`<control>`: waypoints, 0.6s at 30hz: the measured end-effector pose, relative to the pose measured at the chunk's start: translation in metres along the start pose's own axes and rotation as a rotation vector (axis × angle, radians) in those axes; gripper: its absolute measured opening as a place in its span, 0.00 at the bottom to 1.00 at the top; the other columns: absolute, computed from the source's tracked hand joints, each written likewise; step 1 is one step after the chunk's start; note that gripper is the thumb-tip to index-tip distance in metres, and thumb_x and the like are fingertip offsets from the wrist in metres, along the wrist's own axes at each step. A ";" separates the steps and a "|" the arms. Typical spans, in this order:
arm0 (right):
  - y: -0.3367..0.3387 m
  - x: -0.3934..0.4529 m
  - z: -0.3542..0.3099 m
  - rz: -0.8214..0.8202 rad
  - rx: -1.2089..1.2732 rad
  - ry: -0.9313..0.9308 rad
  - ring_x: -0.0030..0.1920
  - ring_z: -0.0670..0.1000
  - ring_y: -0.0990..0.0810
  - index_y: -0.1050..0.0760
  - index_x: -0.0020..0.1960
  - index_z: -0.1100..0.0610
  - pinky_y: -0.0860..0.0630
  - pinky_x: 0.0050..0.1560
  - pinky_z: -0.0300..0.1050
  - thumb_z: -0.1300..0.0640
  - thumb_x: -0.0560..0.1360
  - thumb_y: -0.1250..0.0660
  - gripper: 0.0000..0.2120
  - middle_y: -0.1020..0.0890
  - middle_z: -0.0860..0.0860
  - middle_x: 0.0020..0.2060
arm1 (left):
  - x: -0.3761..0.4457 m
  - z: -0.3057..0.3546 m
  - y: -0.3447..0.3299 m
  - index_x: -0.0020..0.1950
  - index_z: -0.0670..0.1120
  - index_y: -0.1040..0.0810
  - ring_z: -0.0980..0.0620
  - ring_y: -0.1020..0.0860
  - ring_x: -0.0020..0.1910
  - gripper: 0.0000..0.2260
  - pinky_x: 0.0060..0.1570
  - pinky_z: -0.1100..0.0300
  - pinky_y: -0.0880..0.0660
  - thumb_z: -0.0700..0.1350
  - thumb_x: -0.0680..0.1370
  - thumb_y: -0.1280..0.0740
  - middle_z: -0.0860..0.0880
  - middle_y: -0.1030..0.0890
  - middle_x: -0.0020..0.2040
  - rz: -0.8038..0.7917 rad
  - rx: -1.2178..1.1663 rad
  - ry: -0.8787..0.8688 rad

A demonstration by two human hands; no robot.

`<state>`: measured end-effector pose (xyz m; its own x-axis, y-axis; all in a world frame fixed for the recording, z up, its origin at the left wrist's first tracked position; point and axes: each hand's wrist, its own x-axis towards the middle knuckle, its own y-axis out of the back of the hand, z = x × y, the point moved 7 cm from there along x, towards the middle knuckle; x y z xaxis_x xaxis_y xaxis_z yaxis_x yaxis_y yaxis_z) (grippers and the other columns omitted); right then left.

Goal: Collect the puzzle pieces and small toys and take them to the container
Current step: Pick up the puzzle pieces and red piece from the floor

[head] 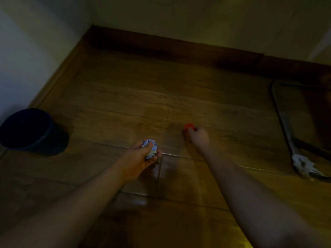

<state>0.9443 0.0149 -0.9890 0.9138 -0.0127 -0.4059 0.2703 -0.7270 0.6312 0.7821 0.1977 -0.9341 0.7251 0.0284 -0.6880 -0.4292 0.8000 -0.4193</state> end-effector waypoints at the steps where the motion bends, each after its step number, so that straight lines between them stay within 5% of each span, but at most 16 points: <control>1: -0.005 -0.009 0.004 -0.037 0.152 -0.046 0.35 0.55 0.21 0.21 0.52 0.62 0.30 0.33 0.45 0.53 0.79 0.39 0.14 0.19 0.59 0.38 | -0.001 0.002 0.000 0.61 0.42 0.27 0.49 0.20 0.43 0.10 0.36 0.64 0.21 0.40 0.81 0.40 0.41 0.21 0.47 0.013 0.007 -0.002; 7: -0.010 -0.052 -0.011 -0.205 0.979 -0.085 0.19 0.44 0.38 0.32 0.45 0.57 0.40 0.20 0.36 0.63 0.79 0.43 0.05 0.21 0.58 0.34 | -0.001 0.008 -0.002 0.60 0.43 0.25 0.49 0.20 0.44 0.10 0.35 0.64 0.20 0.41 0.81 0.39 0.41 0.21 0.48 0.021 0.006 -0.033; 12: -0.002 -0.085 -0.020 -0.271 1.058 -0.080 0.20 0.45 0.40 0.29 0.57 0.59 0.40 0.21 0.36 0.65 0.78 0.46 0.11 0.25 0.57 0.32 | -0.013 0.002 0.002 0.61 0.44 0.25 0.49 0.19 0.45 0.10 0.35 0.63 0.21 0.42 0.81 0.39 0.40 0.20 0.50 -0.051 0.042 -0.011; 18: -0.013 -0.129 -0.017 -0.444 1.261 -0.113 0.18 0.43 0.40 0.29 0.51 0.58 0.44 0.20 0.33 0.66 0.76 0.47 0.11 0.27 0.56 0.34 | -0.023 -0.003 0.041 0.58 0.46 0.25 0.49 0.21 0.47 0.09 0.37 0.62 0.22 0.40 0.79 0.37 0.40 0.22 0.54 -0.009 0.111 -0.033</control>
<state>0.8279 0.0379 -0.9331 0.7761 0.3759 -0.5063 0.0177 -0.8156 -0.5784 0.7468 0.2279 -0.9371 0.7469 0.0395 -0.6638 -0.3616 0.8619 -0.3555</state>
